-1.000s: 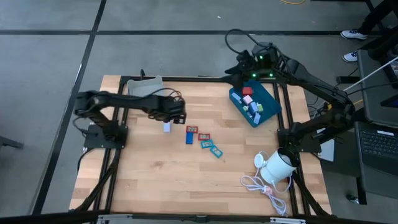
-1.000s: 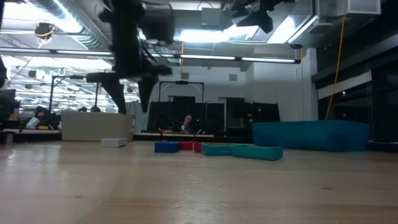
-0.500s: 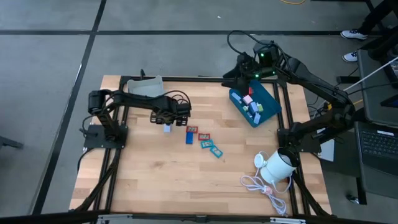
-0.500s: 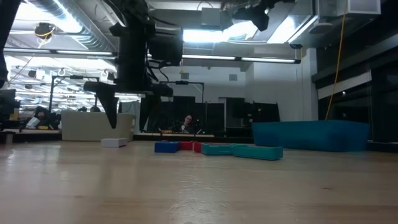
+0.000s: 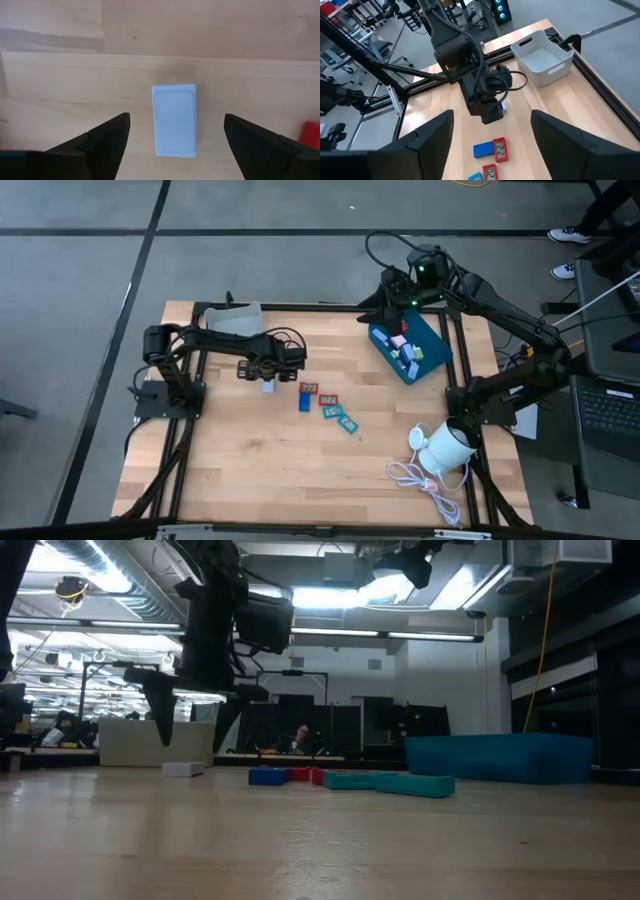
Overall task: Pick & Place Office items
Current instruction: Put the white digital timer into the gray bin
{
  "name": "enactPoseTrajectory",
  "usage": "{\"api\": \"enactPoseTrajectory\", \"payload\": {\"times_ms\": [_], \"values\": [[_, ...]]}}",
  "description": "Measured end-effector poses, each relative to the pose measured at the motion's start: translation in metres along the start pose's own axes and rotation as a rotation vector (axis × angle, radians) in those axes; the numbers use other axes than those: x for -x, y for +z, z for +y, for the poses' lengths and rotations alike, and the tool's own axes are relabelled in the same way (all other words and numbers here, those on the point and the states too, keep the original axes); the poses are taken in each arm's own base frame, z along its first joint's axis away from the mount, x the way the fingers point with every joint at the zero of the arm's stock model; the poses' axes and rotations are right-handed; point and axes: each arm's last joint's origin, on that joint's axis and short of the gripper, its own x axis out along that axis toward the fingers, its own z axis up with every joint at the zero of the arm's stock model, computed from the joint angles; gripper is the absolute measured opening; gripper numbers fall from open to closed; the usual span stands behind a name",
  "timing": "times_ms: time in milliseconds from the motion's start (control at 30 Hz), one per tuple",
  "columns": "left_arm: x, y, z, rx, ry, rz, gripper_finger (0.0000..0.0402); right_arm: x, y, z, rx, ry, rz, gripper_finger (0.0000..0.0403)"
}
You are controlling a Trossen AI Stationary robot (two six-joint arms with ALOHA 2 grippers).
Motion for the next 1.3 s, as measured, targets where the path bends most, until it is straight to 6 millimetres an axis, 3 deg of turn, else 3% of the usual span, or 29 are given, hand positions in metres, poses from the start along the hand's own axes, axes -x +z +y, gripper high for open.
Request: {"api": "enactPoseTrajectory", "payload": {"times_ms": [233, 533, 900, 1133, 1300], "values": [[-0.029, -0.005, -0.012, -0.026, 0.053, 0.072, 0.0318, 0.000, -0.001, 0.000, -0.005, -0.001, 0.007, 0.0271], [-0.041, -0.006, -0.013, -0.028, 0.076, 0.067, 0.0310, 0.000, -0.002, 0.000, -0.027, -0.003, 0.022, 0.0271], [-0.050, -0.008, -0.010, -0.012, -0.009, 0.076, 0.0233, 0.000, -0.003, 0.000, -0.044, -0.008, 0.031, 0.0271], [-0.051, -0.001, -0.011, -0.050, -0.042, 0.106, 0.0157, 0.000, -0.003, 0.000, -0.052, -0.008, 0.031, 0.0271], [-0.041, 0.001, -0.008, -0.045, -0.094, 0.082, 0.0153, 0.000, -0.003, 0.000, -0.056, -0.009, 0.031, 0.0271]]}}
